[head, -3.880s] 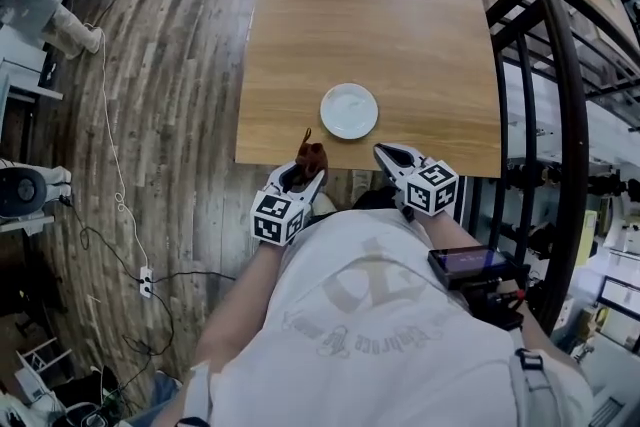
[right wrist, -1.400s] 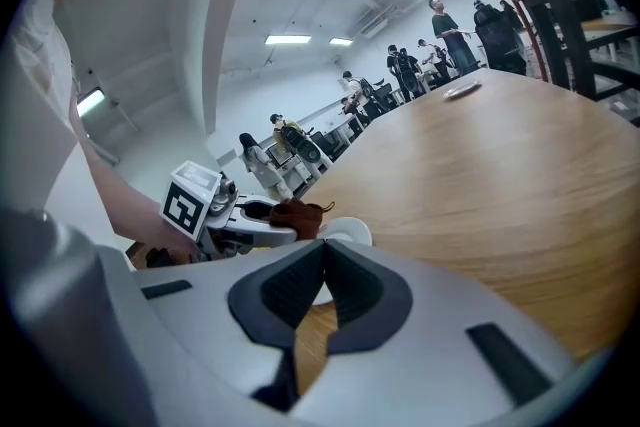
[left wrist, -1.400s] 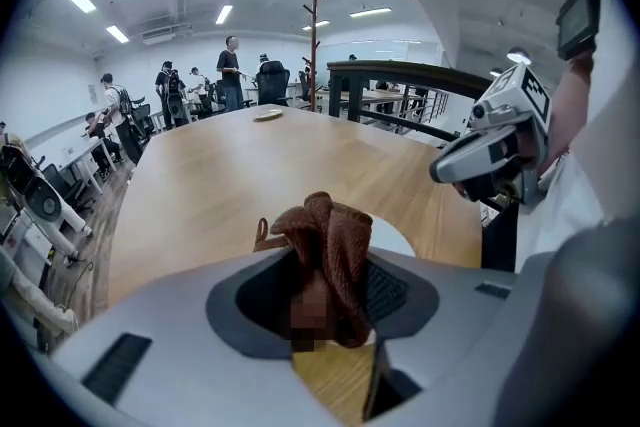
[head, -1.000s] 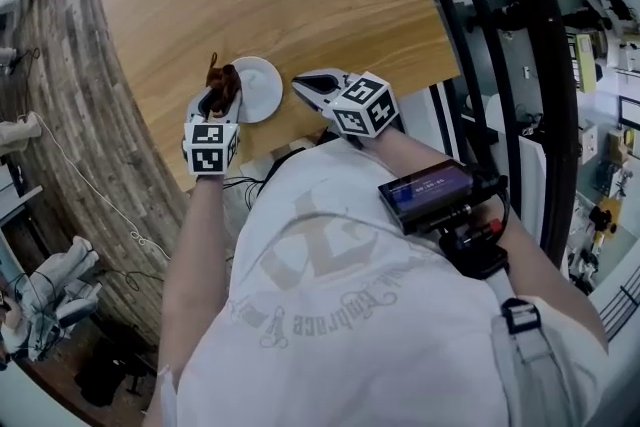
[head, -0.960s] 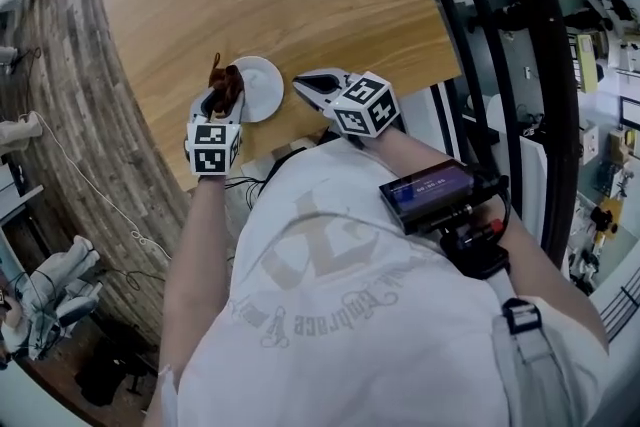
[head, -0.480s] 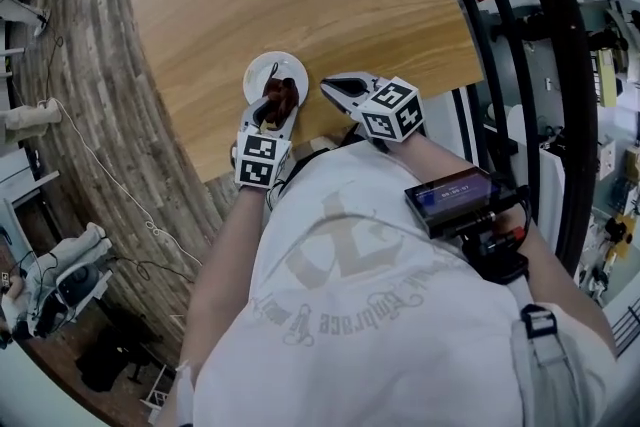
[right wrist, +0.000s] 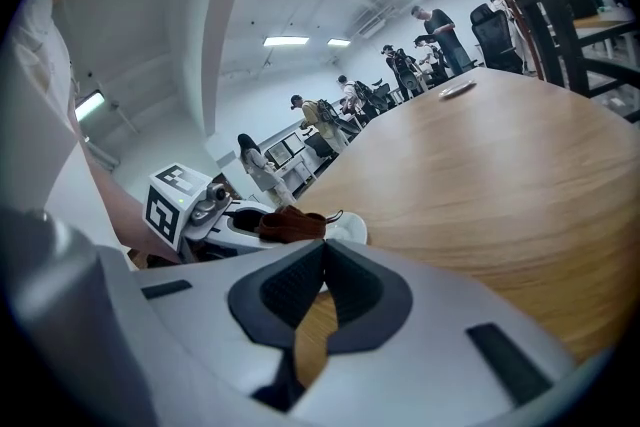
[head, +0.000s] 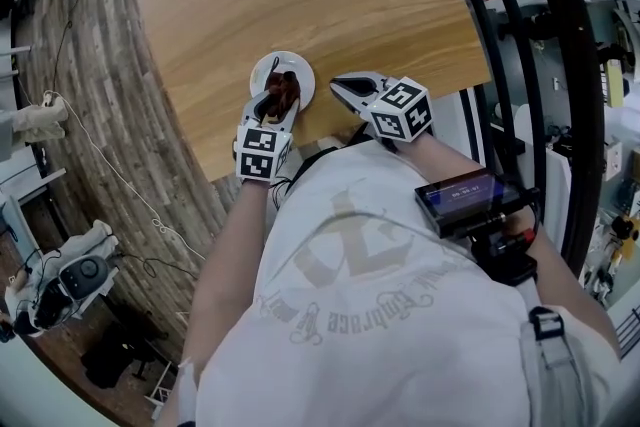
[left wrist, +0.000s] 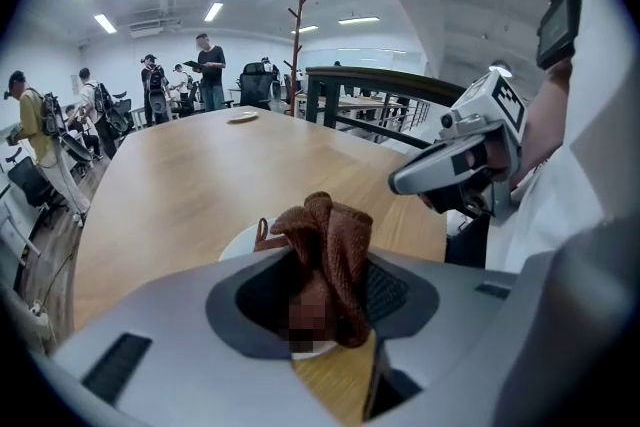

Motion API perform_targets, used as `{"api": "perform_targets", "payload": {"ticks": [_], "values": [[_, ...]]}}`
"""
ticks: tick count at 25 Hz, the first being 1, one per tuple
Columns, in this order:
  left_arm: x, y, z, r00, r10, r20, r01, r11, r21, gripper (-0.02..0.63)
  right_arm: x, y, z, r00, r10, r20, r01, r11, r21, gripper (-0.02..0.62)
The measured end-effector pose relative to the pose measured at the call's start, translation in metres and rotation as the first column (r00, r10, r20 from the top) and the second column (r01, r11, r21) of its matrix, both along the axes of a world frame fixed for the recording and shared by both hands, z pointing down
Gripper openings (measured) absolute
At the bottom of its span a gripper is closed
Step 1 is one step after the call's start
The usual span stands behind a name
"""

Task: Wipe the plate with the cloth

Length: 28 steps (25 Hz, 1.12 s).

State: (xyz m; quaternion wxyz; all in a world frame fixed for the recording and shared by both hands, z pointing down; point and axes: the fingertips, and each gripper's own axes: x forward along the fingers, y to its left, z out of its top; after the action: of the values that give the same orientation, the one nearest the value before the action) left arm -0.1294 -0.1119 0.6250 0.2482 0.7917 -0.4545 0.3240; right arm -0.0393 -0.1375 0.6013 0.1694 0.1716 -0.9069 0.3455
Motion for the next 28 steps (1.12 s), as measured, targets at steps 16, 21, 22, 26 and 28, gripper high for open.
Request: {"api": "perform_targets", "payload": {"ticks": [16, 21, 22, 26, 28], "values": [[-0.051, -0.045, 0.001, 0.996, -0.062, 0.067, 0.061, 0.998, 0.022, 0.169, 0.013, -0.013, 0.0, 0.998, 0.057, -0.011, -0.057, 0.998, 0.003, 0.012], [-0.02, -0.032, 0.003, 1.0, 0.001, 0.026, -0.001, 1.0, 0.012, 0.17, 0.014, -0.01, 0.002, 0.998, 0.055, -0.015, -0.055, 0.998, -0.002, 0.012], [-0.013, -0.028, 0.004, 1.0, 0.018, 0.019, -0.018, 1.0, 0.005, 0.17, 0.013, -0.01, 0.002, 0.998, 0.053, -0.015, -0.053, 0.999, -0.003, 0.012], [0.018, -0.01, 0.003, 0.996, 0.086, -0.017, -0.087, 0.996, -0.017, 0.169, 0.011, -0.007, 0.002, 0.999, 0.046, -0.013, -0.046, 0.999, -0.006, 0.012], [0.031, -0.003, 0.004, 0.993, 0.116, -0.031, -0.117, 0.993, -0.021, 0.17, 0.011, -0.005, 0.003, 0.999, 0.042, -0.009, -0.042, 0.999, -0.007, 0.012]]}}
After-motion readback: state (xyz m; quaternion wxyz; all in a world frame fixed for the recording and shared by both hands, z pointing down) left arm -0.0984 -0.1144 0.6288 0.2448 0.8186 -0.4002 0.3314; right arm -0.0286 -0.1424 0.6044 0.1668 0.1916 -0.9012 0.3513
